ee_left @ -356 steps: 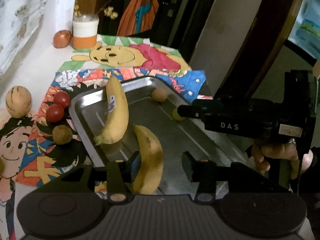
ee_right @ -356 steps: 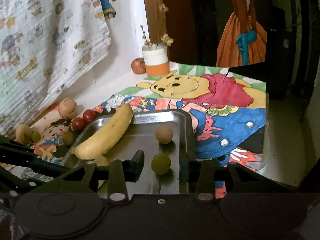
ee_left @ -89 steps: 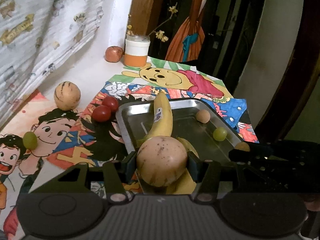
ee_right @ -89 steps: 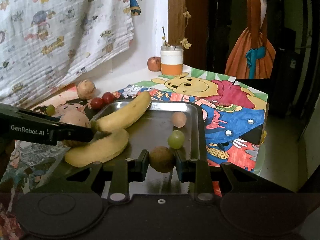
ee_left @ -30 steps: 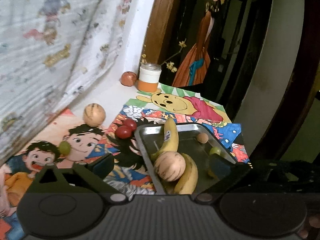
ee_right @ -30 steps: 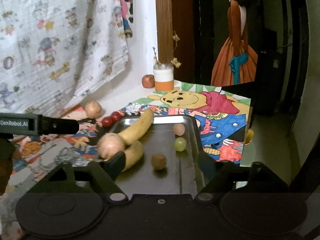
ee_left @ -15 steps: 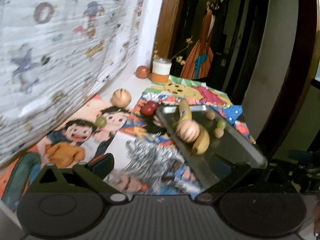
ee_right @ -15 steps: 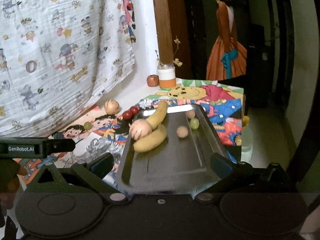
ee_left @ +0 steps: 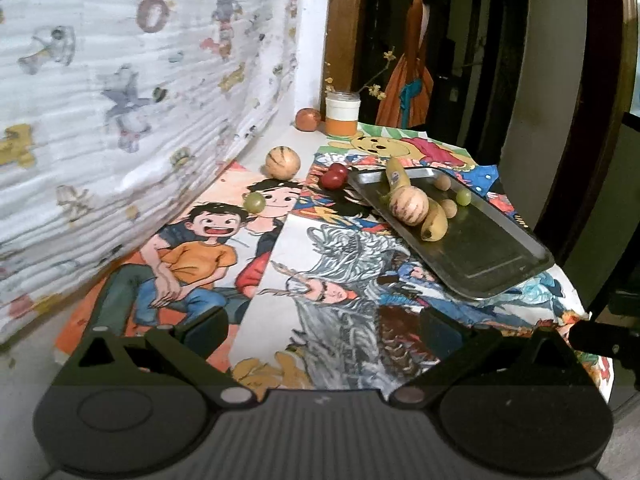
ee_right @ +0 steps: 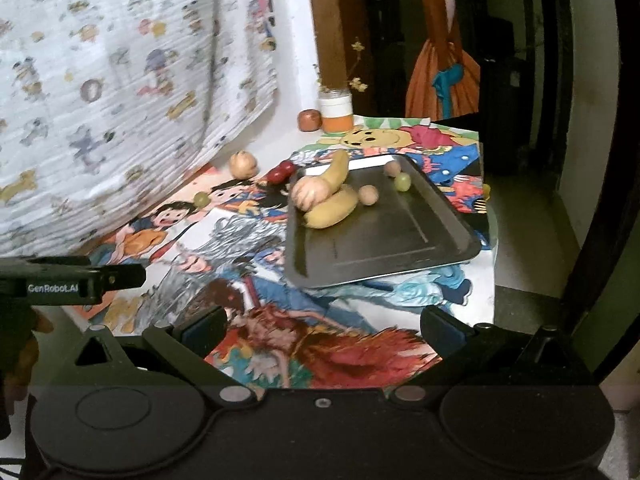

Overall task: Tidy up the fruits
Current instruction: 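Withdraw both tools from the tray toward the grapes and tomatoes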

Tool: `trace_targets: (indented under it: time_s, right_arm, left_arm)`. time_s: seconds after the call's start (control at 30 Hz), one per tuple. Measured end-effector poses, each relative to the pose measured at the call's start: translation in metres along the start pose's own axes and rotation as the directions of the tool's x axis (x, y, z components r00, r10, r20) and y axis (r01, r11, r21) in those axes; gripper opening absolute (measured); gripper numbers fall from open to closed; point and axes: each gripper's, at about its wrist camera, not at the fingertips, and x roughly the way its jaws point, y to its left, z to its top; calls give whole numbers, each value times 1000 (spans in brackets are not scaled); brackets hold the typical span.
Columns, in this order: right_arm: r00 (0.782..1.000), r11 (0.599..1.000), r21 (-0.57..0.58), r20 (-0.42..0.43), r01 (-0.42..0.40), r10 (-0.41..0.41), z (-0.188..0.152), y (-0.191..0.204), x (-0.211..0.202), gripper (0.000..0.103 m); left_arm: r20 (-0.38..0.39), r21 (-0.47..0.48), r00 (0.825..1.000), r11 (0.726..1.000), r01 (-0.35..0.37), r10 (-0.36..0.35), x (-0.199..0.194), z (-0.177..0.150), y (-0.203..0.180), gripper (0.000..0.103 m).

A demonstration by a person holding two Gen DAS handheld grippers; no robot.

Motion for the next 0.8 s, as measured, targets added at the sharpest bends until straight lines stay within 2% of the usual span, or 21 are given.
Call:
trace_targets:
  time_s: [0.1,0.17,0.3,0.47,0.6,0.73,0.8]
  right_arm:
    - [999,999,-21,-24,-34,34,-3,13,2,103]
    - [994,995,-30,-57,-99,97,-5,22,7,103]
    - [972,978,18,-111,-207,208,12,33,13,103]
    - [964,967,-22,-92,-254,251,63,50,7,103]
    - [957,955,-72,-45,-289,287,116,67,5,103]
    - [918,918,-3,-40,-396,396,176,78,23,103]
    - [910,912,8,-67,-410,409,203,83,42,103]
  left_arm:
    - [-19,49,1000,999,-9,10,-2,-2,4,103]
    - [-28,76,999,997,-26,28,-1,-4,9,103]
    - [-36,65,996,995,-75,77,2,4,29,103]
    - [15,31,993,992,-118,118,-3,28,55,103]
    - [88,5,983,987,-161,160,-6,54,65,103]
    - [150,-20,976,987,-157,159,0,77,68,103]
    - [170,-23,973,988,-153,154,8,85,69,103]
